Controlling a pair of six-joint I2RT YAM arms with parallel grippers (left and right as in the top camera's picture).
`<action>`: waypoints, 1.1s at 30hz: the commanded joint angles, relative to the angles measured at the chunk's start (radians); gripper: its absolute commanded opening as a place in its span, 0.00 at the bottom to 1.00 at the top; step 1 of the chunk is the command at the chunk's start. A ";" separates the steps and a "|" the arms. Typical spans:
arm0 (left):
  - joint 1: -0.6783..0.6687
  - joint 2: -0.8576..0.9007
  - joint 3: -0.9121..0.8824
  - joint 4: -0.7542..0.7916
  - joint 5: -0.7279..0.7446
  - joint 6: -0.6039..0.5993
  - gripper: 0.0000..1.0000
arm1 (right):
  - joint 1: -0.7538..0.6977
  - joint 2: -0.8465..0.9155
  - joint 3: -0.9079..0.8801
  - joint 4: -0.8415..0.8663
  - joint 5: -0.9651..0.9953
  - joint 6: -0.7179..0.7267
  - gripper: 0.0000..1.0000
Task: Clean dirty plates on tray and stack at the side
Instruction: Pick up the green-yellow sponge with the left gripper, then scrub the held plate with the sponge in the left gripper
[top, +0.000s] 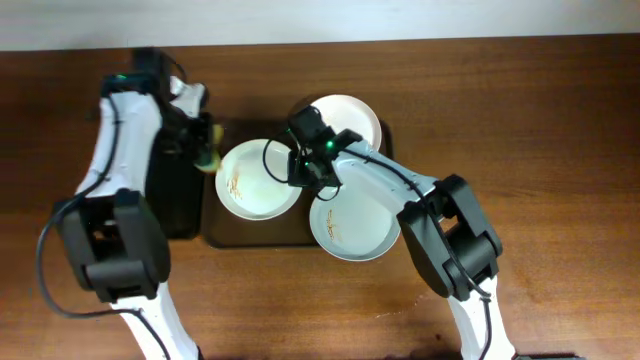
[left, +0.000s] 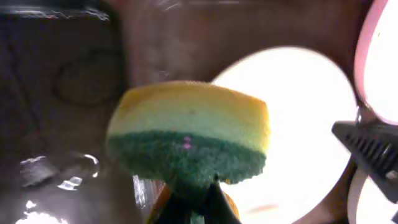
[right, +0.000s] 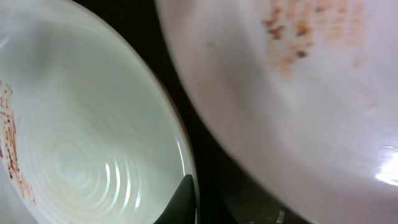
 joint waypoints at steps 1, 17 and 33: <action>-0.071 0.004 -0.201 0.131 0.045 0.011 0.01 | -0.008 0.024 0.005 -0.008 -0.013 0.005 0.04; -0.087 0.005 -0.450 0.514 -0.179 -0.144 0.01 | -0.008 0.024 0.005 0.000 -0.012 0.005 0.04; -0.087 0.005 -0.450 0.290 0.079 -0.103 0.01 | -0.008 0.024 0.005 -0.008 -0.013 0.005 0.04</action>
